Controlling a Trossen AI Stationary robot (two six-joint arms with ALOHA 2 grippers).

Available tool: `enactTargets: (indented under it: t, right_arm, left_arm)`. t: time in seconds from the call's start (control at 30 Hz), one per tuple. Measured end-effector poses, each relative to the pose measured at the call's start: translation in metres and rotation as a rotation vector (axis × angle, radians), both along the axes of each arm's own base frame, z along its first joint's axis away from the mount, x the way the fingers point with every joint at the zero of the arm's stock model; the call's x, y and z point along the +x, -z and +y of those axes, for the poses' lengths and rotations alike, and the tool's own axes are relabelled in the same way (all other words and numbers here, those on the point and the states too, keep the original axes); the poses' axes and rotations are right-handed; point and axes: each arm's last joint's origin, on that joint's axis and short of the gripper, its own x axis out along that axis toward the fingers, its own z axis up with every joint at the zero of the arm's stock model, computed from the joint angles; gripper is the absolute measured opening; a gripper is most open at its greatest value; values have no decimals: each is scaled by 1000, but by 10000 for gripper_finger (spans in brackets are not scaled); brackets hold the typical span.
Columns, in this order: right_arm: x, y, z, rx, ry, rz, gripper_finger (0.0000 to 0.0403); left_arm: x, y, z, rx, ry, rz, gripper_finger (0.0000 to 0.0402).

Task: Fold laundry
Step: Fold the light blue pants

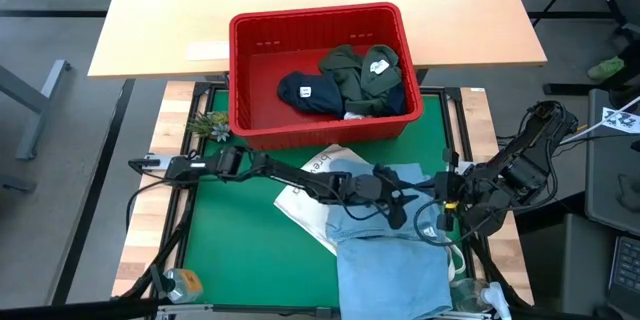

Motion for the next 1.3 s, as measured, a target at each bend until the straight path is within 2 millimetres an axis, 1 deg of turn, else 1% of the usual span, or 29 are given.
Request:
enactTargets:
  t: [0.1,0.17,0.23,0.33,0.43,0.5,0.53,0.63,0.7,0.77,0.83,1.0,1.13,1.23,1.3]
  right_arm:
    - [0,0,0,30,16,4,11]
    - [-1,1,0,60,8,26,27]
    - [1,2,-1,107,26,44,54]
    - [5,3,-6,177,70,80,108]
    - [8,5,-15,208,140,128,160]
    - [7,9,-24,235,213,187,186]
    - [5,11,-28,246,256,235,195]
    - [-4,17,-43,236,386,390,209]
    - [-9,23,-50,208,467,434,211]
    - [-12,32,-56,218,531,435,211]
    - [-14,44,-61,269,563,433,211]
    - [-17,87,-67,424,599,528,211]
    - [-18,116,-76,526,708,535,211]
    - [-17,131,-81,560,748,544,211]
    - [-13,129,-83,573,763,531,211]
  left_arm:
    - [-11,-22,2,87,20,101,136]
    - [-23,-39,3,102,28,172,129]
    - [-34,-50,2,109,44,248,124]
    - [-53,-66,1,113,88,379,118]
    - [-73,-80,-2,112,131,483,113]
    - [-83,-87,-7,111,149,522,110]
    - [-88,-88,-9,116,156,553,108]
    - [-92,-88,-18,125,175,581,104]
    - [-94,-86,-23,131,189,595,101]
    - [-93,-83,-27,133,197,597,99]
    - [-93,-81,-29,136,199,603,99]
    - [-93,-81,-33,142,199,602,99]
    - [-93,-81,-33,141,200,596,99]
    - [-93,-81,-32,141,196,596,99]
    - [-93,-81,-32,142,195,596,99]
